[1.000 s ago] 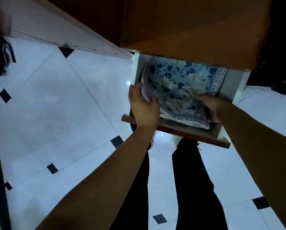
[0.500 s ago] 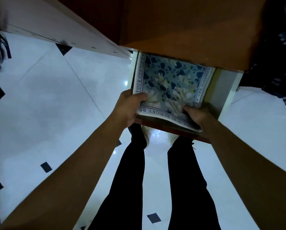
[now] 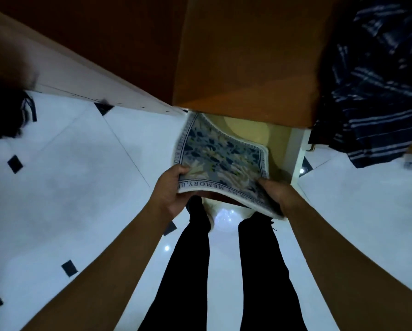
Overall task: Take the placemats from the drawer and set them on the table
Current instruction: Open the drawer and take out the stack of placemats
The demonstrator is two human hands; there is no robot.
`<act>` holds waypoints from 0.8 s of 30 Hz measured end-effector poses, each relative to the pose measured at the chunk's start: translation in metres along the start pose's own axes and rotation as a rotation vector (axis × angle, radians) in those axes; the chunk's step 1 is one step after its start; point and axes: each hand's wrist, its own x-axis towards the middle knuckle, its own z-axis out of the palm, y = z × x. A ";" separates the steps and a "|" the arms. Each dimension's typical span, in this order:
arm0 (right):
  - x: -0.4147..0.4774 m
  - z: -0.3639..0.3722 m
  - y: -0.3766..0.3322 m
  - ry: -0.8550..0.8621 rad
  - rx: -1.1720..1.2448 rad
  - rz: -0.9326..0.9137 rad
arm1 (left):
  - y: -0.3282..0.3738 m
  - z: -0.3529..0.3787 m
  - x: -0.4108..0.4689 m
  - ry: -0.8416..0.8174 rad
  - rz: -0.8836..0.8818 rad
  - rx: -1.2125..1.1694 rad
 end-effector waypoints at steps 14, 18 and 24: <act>-0.047 -0.005 0.031 0.292 -0.100 -0.241 | -0.038 -0.024 -0.008 0.254 0.019 0.788; -0.101 -0.019 0.037 0.273 -0.085 -0.326 | -0.029 -0.012 -0.043 0.212 0.077 0.916; -0.210 -0.052 0.063 0.329 -0.065 -0.384 | -0.016 -0.003 -0.136 0.161 0.192 1.002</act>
